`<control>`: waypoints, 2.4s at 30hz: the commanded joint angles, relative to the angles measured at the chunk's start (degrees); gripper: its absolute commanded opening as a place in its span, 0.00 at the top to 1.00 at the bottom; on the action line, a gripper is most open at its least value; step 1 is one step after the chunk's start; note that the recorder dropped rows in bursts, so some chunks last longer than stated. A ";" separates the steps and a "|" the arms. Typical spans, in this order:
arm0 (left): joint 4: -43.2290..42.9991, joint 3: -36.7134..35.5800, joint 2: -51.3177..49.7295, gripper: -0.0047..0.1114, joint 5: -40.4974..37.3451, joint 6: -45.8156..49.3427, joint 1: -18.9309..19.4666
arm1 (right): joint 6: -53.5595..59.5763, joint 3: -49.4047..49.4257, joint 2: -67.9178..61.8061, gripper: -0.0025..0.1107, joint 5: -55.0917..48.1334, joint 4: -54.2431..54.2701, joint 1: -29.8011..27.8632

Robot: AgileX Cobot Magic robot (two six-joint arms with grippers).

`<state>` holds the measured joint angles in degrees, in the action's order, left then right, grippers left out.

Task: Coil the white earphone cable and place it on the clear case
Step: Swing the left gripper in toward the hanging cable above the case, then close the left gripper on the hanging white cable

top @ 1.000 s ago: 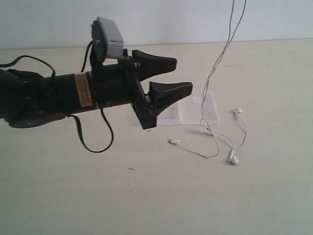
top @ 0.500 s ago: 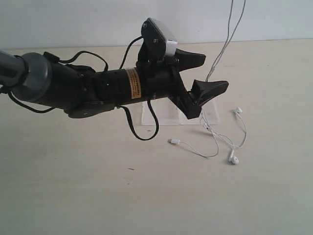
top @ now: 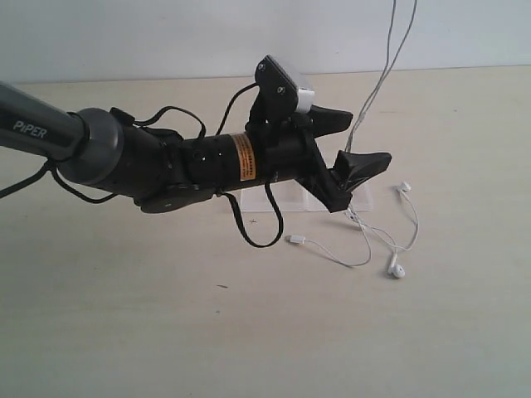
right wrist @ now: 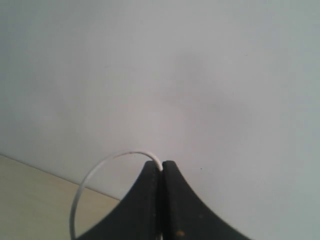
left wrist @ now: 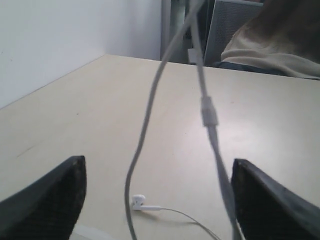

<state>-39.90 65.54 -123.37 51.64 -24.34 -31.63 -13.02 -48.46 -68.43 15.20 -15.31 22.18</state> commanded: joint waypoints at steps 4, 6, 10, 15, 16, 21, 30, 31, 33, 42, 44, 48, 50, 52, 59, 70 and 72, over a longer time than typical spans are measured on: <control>0.72 0.60 -0.24 0.31 -0.17 0.00 -0.29 | -0.35 0.18 0.25 0.98 0.14 -1.44 -0.17; 0.61 0.60 -0.24 0.31 -0.17 0.00 -0.29 | -0.36 0.18 0.25 0.98 -0.37 -1.44 -0.17; 0.61 0.60 -0.24 0.31 -0.17 0.00 -0.29 | -0.36 0.18 0.25 0.98 -1.89 -1.34 -0.17; 0.49 0.60 -0.24 0.31 -0.17 -0.12 -0.29 | -0.36 0.18 0.25 0.98 -2.04 -1.34 -0.17; 0.49 0.60 -0.24 0.31 -0.17 -0.09 -0.29 | -0.36 0.18 0.25 0.98 -1.94 -1.34 -0.17; 0.49 0.60 -0.24 0.42 -0.17 -0.25 -0.29 | -0.36 0.18 0.25 0.98 -1.94 -1.34 -0.17; 0.00 0.60 -0.24 0.70 -0.07 -0.25 -0.29 | -0.50 0.18 0.25 0.98 -2.82 -1.24 -0.17; 0.00 0.60 -0.24 0.72 -0.07 -0.25 -0.29 | -0.62 0.18 0.25 0.98 -2.81 -1.24 -0.17; -0.17 0.60 -0.24 0.78 -0.07 -0.25 -0.29 | -0.62 0.18 0.25 0.98 -2.92 -1.24 -0.17; -0.35 0.60 -0.24 0.96 -0.07 -0.25 -0.29 | -0.62 0.18 0.25 0.98 -3.98 -1.24 -0.17; -0.35 0.60 -0.24 0.96 -0.07 -0.25 -0.29 | -0.62 0.18 0.34 0.98 -4.41 -1.24 -0.17; -0.60 0.60 -0.04 0.96 -0.07 -0.58 -0.29 | -0.62 0.18 0.77 0.98 -5.23 -1.24 -0.17; -1.48 0.60 0.39 0.96 -0.07 -2.41 -0.29 | -0.12 0.18 1.18 0.98 -5.93 -1.24 -0.17; -3.11 0.60 1.04 0.96 -0.07 -4.31 -0.29 | -0.01 0.18 1.43 0.98 -6.62 -1.24 -0.17; -6.30 0.48 3.12 0.96 -0.38 -7.19 -0.29 | -0.15 0.42 2.49 0.98 -8.77 -0.95 -3.27; -8.33 0.48 6.36 0.96 -6.94 -9.43 0.08 | -0.15 8.79 4.90 0.98 1.62 2.84 -7.57; -9.99 0.48 7.21 0.96 -6.94 -11.14 0.79 | 0.10 9.79 5.11 0.98 2.75 3.33 -7.68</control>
<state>-48.52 65.80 -117.74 45.28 -33.57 -31.52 -13.47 -39.96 -63.97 14.84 -12.99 14.93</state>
